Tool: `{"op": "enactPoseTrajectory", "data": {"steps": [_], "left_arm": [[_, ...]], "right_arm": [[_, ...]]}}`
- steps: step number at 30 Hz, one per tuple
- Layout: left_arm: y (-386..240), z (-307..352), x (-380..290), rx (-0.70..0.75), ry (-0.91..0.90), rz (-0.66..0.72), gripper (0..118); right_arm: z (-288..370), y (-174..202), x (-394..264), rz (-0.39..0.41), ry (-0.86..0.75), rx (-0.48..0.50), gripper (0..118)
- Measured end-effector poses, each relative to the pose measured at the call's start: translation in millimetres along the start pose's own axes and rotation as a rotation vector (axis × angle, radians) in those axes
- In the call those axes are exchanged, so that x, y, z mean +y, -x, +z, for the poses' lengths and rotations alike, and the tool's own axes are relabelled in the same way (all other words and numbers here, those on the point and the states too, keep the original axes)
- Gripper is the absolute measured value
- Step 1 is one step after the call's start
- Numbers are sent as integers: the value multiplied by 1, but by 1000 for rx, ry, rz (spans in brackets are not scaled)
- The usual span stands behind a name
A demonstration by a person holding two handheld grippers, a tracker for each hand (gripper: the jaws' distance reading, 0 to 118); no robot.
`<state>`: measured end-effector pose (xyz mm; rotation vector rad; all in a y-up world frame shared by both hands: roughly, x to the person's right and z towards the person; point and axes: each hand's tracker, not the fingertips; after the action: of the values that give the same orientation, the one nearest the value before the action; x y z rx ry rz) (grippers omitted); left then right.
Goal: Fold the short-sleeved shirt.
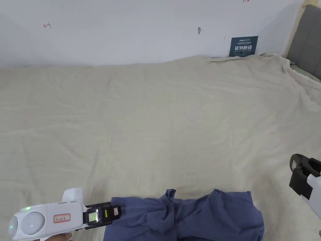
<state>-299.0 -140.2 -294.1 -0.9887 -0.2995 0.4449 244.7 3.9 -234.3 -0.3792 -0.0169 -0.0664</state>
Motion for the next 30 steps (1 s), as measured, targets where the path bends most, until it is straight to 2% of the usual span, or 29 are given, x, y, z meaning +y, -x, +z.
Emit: {"op": "enactPoseTrajectory", "data": {"steps": [5,8,11,12,14,17,21,25,30], "left_arm": [[13,-20,-10,-42,51,43,96],[14,-33,-13,-48,71,29,83],[12,-37,-11,-60,66,21,80],[12,-37,-8,-63,67,25,70],[11,-35,-6,-66,53,16,45],[5,-39,-7,-59,59,3,42],[1,-39,-9,-50,57,-6,18],[-12,-33,-7,-16,61,-49,13],[-16,-15,1,-13,47,-37,10]], "right_arm": [[-1,1,-3,7,16,-8,0],[-3,1,-4,8,23,-12,0],[-4,1,-5,11,27,-14,0],[-3,1,-5,12,28,-14,0],[-4,1,-6,10,31,-14,0],[-5,-1,-9,7,37,-15,0],[-5,-2,-10,3,39,-13,0],[-5,-2,-9,-2,35,-12,0],[-6,-2,-5,-3,28,-4,0]]}}
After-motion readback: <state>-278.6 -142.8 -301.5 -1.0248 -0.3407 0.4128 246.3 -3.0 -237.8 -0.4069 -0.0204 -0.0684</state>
